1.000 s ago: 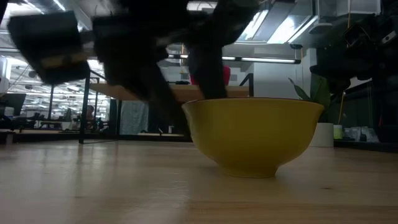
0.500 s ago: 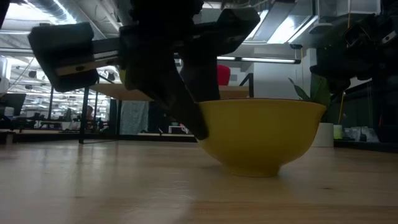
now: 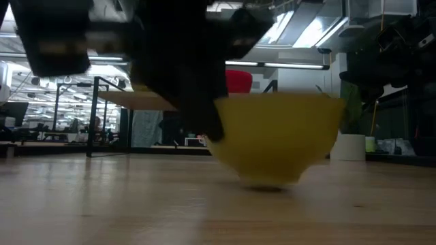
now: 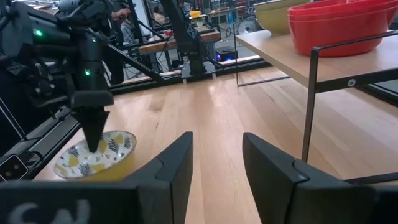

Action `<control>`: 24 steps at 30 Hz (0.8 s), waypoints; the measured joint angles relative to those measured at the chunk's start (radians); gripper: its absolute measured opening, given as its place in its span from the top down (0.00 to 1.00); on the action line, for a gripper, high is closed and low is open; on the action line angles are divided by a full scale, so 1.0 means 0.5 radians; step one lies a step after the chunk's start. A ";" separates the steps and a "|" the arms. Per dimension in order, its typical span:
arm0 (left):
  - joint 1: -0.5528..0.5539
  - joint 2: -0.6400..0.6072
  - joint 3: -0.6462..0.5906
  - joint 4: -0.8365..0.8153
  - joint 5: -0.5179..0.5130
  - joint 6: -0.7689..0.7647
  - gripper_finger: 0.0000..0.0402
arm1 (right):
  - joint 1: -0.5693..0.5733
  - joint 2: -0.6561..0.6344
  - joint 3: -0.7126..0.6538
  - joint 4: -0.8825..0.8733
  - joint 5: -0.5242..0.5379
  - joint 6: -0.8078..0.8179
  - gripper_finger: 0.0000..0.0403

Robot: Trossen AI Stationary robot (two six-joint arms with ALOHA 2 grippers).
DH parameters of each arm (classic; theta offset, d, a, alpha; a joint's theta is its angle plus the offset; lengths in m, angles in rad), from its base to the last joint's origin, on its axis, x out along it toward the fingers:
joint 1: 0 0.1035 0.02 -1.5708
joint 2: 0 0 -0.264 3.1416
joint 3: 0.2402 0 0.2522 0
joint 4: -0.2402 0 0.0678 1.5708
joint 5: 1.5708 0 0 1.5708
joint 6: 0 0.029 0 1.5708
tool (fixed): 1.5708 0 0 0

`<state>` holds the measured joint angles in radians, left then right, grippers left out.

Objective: Pick & Place Mini bowls
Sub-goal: Stack the white patterned bowl on the white patterned bowls on the shelf

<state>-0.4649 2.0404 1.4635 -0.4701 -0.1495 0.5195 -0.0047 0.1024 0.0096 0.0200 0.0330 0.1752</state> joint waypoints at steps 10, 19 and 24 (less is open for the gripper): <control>-0.091 -0.197 0.000 0.002 -0.011 -0.288 0.98 | 0.000 0.000 0.000 0.000 0.000 0.000 0.65; -0.186 -0.495 0.000 0.004 -0.096 -0.419 0.98 | 0.000 0.000 -0.001 0.000 0.000 0.000 0.65; -0.203 -0.693 0.000 -0.004 -0.208 -0.482 0.98 | 0.001 0.000 -0.001 0.000 0.001 0.000 0.65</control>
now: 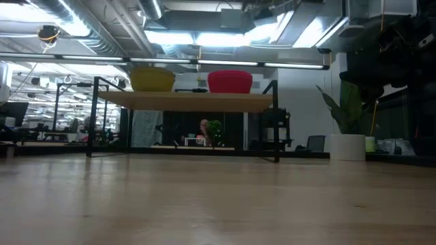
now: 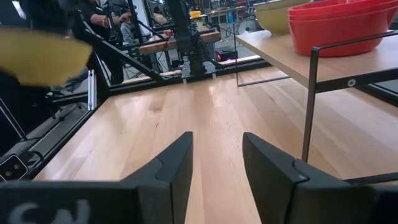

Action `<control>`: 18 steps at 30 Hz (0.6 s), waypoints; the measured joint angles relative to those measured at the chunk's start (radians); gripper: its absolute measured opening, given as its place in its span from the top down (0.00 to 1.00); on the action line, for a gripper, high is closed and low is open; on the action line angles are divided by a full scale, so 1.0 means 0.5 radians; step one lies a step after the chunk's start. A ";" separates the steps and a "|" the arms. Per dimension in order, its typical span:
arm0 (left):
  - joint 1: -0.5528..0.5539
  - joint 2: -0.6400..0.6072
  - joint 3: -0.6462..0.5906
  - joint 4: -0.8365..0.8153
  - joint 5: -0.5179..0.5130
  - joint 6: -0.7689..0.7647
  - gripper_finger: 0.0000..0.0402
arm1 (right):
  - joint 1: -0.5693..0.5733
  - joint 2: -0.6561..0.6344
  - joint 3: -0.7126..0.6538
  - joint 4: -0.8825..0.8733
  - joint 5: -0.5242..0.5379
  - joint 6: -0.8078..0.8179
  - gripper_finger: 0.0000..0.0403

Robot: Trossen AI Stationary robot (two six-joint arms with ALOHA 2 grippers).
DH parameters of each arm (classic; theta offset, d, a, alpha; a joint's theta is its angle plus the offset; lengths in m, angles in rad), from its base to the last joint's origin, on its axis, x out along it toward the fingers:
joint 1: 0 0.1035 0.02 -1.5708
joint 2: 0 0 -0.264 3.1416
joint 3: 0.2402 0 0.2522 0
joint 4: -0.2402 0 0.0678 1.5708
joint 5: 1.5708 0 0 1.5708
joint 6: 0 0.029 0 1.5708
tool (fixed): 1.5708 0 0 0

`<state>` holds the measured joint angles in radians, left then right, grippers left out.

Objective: Pick & Place Mini bowls
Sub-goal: Stack the white patterned bowl on the white patterned bowls on the shelf

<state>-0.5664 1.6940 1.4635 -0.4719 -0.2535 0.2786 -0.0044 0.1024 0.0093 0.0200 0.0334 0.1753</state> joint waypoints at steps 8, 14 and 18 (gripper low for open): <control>0.001 -0.255 0.000 -0.007 -0.180 -0.014 0.98 | 0.000 0.000 0.000 0.000 -0.001 0.000 0.65; 0.001 -0.379 0.000 -0.006 -0.362 -0.059 0.98 | -0.001 0.000 0.000 0.000 -0.001 0.000 0.65; 0.001 -0.436 0.000 -0.007 -0.508 -0.067 0.98 | -0.001 0.000 0.000 0.000 -0.001 0.000 0.65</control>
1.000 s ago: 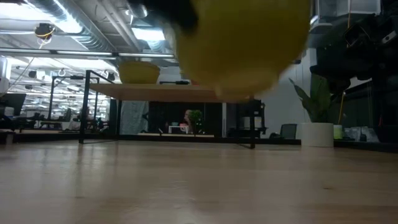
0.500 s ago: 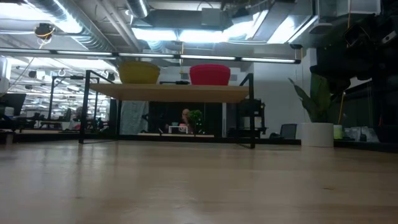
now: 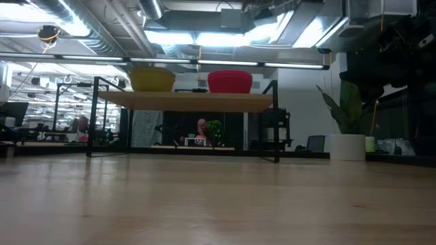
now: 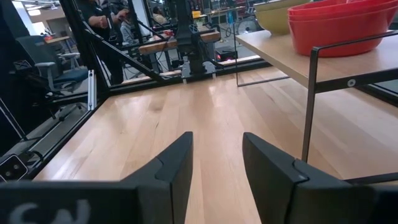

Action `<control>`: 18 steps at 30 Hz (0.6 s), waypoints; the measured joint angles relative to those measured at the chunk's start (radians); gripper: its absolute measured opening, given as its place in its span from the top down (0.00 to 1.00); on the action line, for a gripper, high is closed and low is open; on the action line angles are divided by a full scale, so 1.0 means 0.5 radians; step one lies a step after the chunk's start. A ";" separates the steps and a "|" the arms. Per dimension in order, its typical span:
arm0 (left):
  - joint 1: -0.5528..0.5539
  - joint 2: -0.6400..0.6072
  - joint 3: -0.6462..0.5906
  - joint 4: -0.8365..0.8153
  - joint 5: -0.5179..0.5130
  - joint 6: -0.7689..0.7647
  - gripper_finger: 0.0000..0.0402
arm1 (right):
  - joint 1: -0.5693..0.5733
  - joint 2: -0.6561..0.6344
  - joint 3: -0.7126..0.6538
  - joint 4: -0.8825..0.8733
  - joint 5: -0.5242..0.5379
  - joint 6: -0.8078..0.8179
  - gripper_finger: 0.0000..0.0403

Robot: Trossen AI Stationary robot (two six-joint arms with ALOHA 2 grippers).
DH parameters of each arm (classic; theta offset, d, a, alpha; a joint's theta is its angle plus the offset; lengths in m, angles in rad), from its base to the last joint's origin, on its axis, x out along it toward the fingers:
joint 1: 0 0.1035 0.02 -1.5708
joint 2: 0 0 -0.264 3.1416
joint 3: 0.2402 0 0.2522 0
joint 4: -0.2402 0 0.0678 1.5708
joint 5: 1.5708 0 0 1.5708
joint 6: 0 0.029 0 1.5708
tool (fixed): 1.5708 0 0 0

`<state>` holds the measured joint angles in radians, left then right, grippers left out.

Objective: Pick & Place Mini bowls
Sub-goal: Stack the white patterned bowl on the white patterned bowls on the shelf

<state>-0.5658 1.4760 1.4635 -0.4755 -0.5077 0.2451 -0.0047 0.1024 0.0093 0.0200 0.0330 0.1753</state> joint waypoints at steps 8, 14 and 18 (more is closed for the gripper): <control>0.098 -0.063 0.000 0.004 -0.335 0.002 0.99 | 0.000 0.000 0.000 0.000 0.000 0.000 0.65; 0.283 -0.065 0.000 0.032 -0.539 -0.008 0.99 | 0.000 0.000 0.000 0.000 0.000 0.000 0.65; 0.396 -0.065 0.000 0.074 -0.704 -0.136 0.99 | 0.000 0.000 0.000 0.000 0.001 0.000 0.65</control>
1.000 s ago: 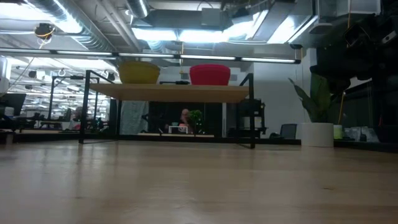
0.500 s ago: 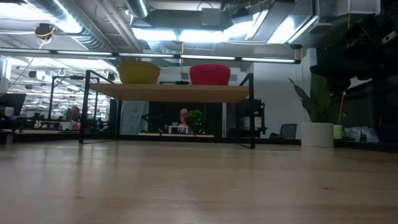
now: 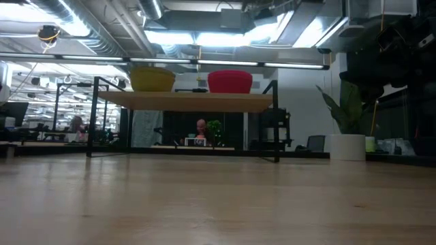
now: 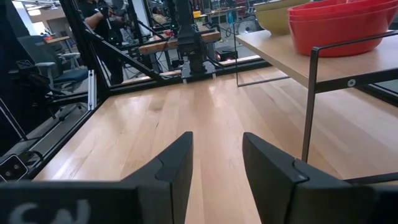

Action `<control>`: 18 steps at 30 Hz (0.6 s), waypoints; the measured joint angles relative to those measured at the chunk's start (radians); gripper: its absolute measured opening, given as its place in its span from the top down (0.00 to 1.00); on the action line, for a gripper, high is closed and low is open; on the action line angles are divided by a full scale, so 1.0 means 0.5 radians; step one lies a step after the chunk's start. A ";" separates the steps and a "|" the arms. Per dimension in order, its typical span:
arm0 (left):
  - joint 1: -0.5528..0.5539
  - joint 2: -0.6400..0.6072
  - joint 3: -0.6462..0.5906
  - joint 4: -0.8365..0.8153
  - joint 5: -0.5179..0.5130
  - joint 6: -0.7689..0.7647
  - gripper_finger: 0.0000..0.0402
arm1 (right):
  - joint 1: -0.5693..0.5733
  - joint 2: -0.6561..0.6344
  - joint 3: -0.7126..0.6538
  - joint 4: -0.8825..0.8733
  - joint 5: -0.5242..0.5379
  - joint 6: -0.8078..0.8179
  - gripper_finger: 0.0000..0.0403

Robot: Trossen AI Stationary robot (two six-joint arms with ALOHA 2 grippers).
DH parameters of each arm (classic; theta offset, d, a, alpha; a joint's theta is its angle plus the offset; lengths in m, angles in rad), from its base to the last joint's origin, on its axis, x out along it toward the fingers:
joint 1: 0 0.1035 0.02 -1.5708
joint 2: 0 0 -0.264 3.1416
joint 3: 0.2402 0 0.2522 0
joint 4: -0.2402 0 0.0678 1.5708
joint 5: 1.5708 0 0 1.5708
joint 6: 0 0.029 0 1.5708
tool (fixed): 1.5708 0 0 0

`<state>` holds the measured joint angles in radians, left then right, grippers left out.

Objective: Pick & Place Mini bowls
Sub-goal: Stack the white patterned bowl on the white patterned bowls on the shelf

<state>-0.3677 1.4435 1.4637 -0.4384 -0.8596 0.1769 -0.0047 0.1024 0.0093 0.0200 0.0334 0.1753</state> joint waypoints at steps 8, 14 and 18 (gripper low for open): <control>0.064 0.000 0.000 0.052 -0.441 -0.134 0.99 | 0.000 0.000 0.000 0.000 0.000 -0.001 0.65; 0.063 0.000 0.001 0.051 -0.683 -0.210 0.99 | 0.000 0.000 0.000 0.000 -0.001 0.000 0.65; 0.073 0.000 0.003 0.051 -0.754 -0.197 0.99 | 0.000 0.000 0.000 0.000 0.000 -0.001 0.65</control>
<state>-0.3310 1.4433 1.4652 -0.4127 -1.2368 0.0784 -0.0047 0.1024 0.0093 0.0200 0.0333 0.1750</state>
